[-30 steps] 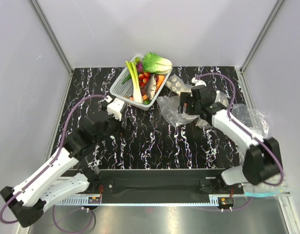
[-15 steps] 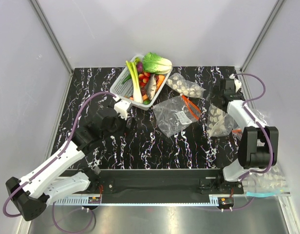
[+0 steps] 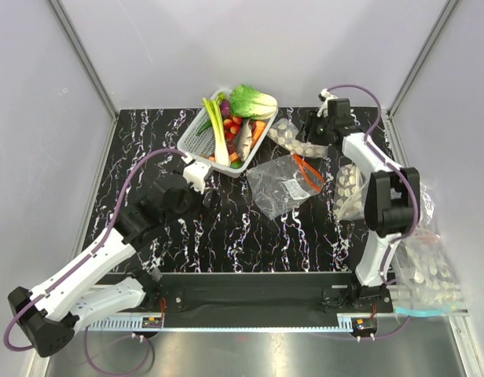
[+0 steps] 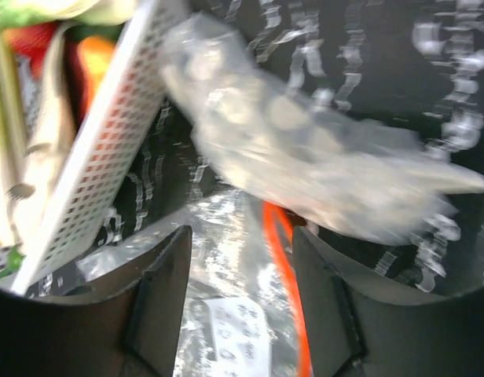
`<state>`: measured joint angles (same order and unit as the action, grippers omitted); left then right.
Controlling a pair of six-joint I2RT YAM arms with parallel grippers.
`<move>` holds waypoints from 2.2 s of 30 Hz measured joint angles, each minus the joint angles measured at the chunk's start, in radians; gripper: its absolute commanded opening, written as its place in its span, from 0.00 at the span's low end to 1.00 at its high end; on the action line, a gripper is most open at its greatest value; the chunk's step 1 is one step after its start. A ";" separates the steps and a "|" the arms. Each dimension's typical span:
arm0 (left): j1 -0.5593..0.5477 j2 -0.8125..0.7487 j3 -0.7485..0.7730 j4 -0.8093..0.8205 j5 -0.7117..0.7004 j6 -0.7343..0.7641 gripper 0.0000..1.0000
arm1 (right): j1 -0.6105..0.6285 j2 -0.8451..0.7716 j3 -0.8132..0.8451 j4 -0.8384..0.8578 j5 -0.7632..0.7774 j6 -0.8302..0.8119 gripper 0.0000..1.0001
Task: Place the food in the zip-top bag and seal the zipper
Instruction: Adjust the zipper food storage bag at the center of the board, then pick up the zipper food storage bag at the center of the board.
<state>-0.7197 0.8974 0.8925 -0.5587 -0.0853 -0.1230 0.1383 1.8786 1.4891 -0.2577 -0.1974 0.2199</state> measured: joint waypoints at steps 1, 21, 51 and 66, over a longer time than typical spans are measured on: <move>0.000 0.000 0.000 0.000 0.000 0.001 0.99 | 0.008 0.031 0.025 -0.002 -0.035 -0.006 0.58; 0.000 0.001 0.000 0.000 -0.001 0.014 0.99 | -0.110 0.517 0.527 -0.223 0.339 0.189 0.63; 0.000 -0.080 0.000 -0.001 0.015 0.014 0.99 | 0.006 -0.505 -0.479 -0.287 0.206 0.231 0.77; 0.000 -0.080 0.000 -0.001 0.013 0.014 0.99 | 0.006 -0.016 -0.121 -0.206 0.197 0.050 0.56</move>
<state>-0.7197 0.8177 0.8921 -0.5598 -0.0719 -0.1093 0.1440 1.8622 1.3685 -0.4641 -0.0002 0.2695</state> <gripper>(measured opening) 0.988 0.579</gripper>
